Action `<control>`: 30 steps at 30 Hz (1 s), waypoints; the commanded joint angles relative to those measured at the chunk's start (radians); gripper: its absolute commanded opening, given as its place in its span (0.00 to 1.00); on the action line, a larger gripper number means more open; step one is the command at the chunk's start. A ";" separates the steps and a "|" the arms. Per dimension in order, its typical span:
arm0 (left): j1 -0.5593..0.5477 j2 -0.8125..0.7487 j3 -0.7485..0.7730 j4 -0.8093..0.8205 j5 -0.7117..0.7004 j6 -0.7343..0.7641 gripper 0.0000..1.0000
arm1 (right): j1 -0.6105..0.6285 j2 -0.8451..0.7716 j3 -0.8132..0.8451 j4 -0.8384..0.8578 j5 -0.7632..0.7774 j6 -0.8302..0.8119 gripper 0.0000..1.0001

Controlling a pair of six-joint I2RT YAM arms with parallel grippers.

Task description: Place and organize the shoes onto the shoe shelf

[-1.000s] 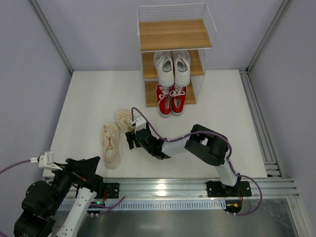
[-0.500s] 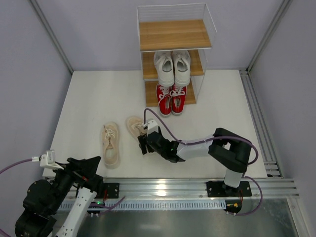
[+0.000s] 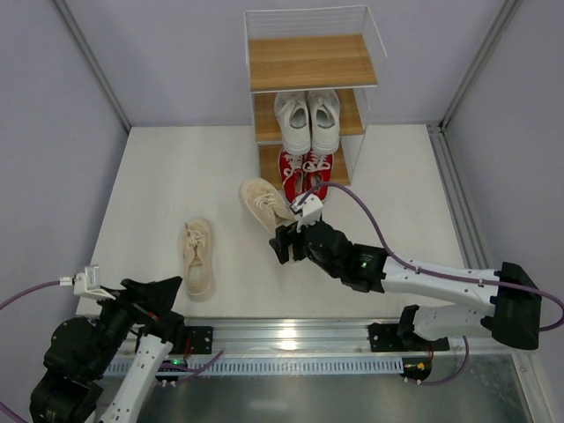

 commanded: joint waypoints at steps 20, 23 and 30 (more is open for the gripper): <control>0.001 -0.053 -0.037 0.097 0.083 -0.028 1.00 | -0.060 -0.101 0.845 -0.464 0.416 -0.355 0.04; 0.002 -0.053 -0.028 0.091 0.083 -0.025 1.00 | -0.148 -0.010 0.978 -0.523 0.342 -0.358 0.04; 0.001 -0.053 -0.012 0.083 0.074 -0.017 1.00 | -0.331 0.210 1.335 -0.628 0.150 -0.370 0.04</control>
